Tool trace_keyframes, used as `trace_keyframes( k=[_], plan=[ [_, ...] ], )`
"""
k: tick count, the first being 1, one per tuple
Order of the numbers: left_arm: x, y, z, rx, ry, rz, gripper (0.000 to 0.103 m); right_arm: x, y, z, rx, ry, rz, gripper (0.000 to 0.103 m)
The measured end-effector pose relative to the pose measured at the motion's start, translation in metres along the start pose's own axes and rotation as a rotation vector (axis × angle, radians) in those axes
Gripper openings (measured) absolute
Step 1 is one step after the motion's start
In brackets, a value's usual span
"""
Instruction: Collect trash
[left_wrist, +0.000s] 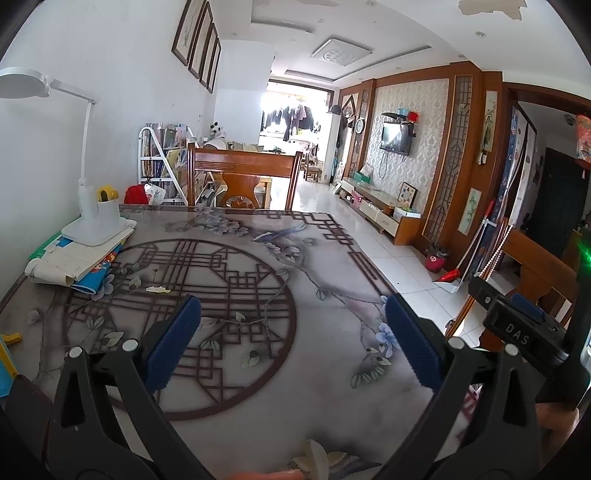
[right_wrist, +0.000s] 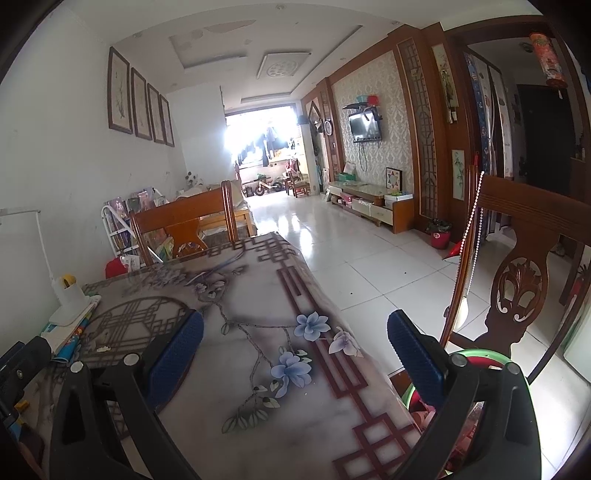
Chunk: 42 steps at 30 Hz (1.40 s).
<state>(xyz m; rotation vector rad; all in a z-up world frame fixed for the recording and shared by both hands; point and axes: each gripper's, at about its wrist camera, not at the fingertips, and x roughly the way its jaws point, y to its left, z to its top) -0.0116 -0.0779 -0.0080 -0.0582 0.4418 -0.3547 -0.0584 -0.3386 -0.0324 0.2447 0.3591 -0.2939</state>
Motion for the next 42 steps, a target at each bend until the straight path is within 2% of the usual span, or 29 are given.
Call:
trace_keyframes(
  k=[42],
  plan=[
    [0.0037, 0.003, -0.0041, 0.0, 0.036, 0.012, 0.098, 0.0098, 0.006, -0.0074, -0.051, 0.047, 0.02, 0.096]
  ],
)
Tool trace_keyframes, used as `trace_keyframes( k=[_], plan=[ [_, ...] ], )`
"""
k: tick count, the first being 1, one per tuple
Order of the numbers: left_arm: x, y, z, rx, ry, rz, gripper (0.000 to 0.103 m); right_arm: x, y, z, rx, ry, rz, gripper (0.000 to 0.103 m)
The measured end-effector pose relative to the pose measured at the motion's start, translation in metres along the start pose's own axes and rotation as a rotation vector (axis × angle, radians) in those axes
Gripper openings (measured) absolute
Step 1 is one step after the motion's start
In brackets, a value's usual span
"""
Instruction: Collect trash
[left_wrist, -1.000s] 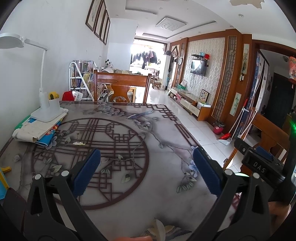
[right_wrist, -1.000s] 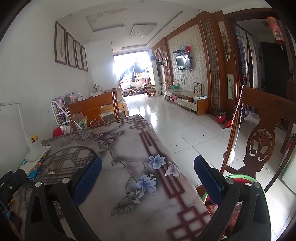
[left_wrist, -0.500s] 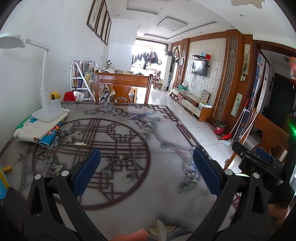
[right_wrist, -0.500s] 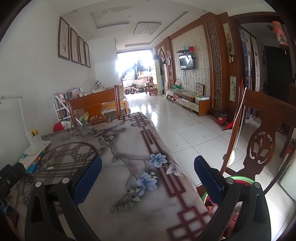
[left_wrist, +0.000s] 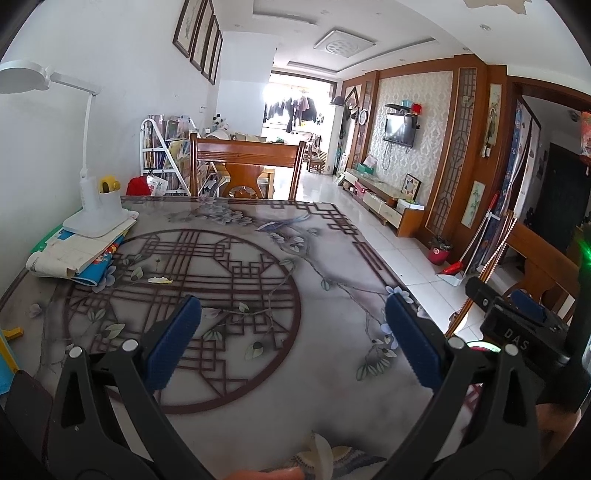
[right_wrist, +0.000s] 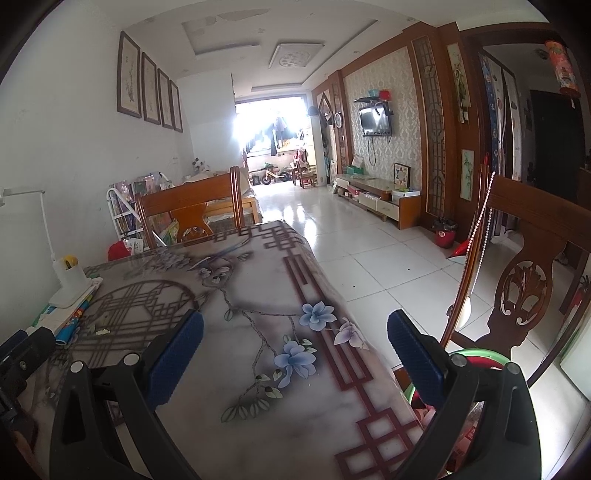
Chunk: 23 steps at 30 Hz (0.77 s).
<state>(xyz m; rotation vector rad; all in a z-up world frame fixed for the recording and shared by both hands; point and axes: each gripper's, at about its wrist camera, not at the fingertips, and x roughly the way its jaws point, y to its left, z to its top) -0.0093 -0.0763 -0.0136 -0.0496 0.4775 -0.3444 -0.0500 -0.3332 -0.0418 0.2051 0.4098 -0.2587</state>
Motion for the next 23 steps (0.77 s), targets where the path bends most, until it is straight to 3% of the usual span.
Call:
trace_keyframes(
  k=[7, 13, 16, 21, 23],
  plan=[
    [0.001, 0.0, 0.0, -0.004, 0.004, -0.003, 0.098, 0.002, 0.002, -0.001, -0.008, 0.016, 0.007, 0.096],
    [0.002, 0.002, -0.003, -0.022, 0.02, -0.012, 0.098, 0.013, 0.009, -0.007, -0.035, 0.085, 0.027, 0.096],
    [0.003, 0.002, -0.002, -0.015, 0.014, 0.001, 0.098, 0.03, 0.014, -0.014, -0.037, 0.174, 0.057, 0.096],
    [0.007, 0.004, -0.002, -0.008, 0.02, 0.029, 0.098, 0.076, 0.027, -0.041, -0.058, 0.416, 0.078, 0.096],
    [0.01, 0.008, -0.002, -0.023, 0.036, 0.036, 0.098, 0.089, 0.032, -0.048, -0.063, 0.461, 0.075, 0.096]
  ],
)
